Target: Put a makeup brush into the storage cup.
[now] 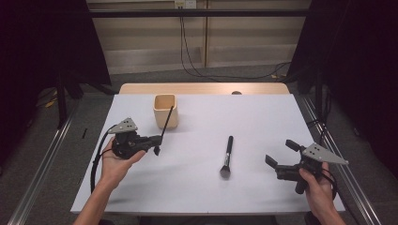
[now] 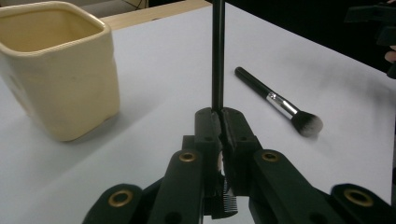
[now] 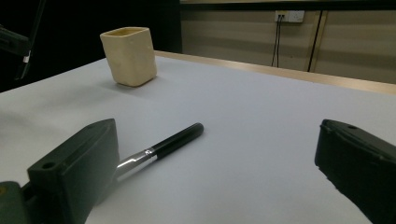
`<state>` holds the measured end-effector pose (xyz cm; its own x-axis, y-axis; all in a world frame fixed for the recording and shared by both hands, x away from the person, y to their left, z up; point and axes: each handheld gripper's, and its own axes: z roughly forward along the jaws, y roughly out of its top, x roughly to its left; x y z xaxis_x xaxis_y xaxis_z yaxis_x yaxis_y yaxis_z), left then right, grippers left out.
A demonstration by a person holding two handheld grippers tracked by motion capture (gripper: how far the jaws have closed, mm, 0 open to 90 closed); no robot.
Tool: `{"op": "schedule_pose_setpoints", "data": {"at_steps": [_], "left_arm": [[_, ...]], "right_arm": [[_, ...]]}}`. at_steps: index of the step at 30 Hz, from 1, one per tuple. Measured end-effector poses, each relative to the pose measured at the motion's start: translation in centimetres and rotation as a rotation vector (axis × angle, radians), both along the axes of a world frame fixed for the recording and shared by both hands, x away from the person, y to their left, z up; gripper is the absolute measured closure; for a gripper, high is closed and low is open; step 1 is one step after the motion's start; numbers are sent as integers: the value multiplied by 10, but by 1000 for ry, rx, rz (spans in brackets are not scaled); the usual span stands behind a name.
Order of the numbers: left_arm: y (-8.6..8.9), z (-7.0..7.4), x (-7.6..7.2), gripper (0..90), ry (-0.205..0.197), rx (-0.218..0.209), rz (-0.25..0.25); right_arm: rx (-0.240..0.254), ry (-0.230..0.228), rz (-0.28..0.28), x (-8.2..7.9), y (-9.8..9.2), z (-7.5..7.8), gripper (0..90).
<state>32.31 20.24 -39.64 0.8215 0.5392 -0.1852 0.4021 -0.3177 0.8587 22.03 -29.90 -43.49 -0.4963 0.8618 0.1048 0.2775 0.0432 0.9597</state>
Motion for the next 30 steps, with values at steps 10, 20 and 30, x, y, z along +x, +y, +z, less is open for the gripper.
{"op": "schedule_pose_setpoints", "data": {"at_steps": [10,20,30], "left_arm": [[-21,6,-10,858,-7,10,-78],[-36,8,-13,858,37,50,-134],[-57,10,-11,858,93,101,-219]], "right_arm": [[18,-22,54,5,8,10,0],[-10,-6,132,14,24,13,0],[-31,36,265,27,50,13,2]]}}
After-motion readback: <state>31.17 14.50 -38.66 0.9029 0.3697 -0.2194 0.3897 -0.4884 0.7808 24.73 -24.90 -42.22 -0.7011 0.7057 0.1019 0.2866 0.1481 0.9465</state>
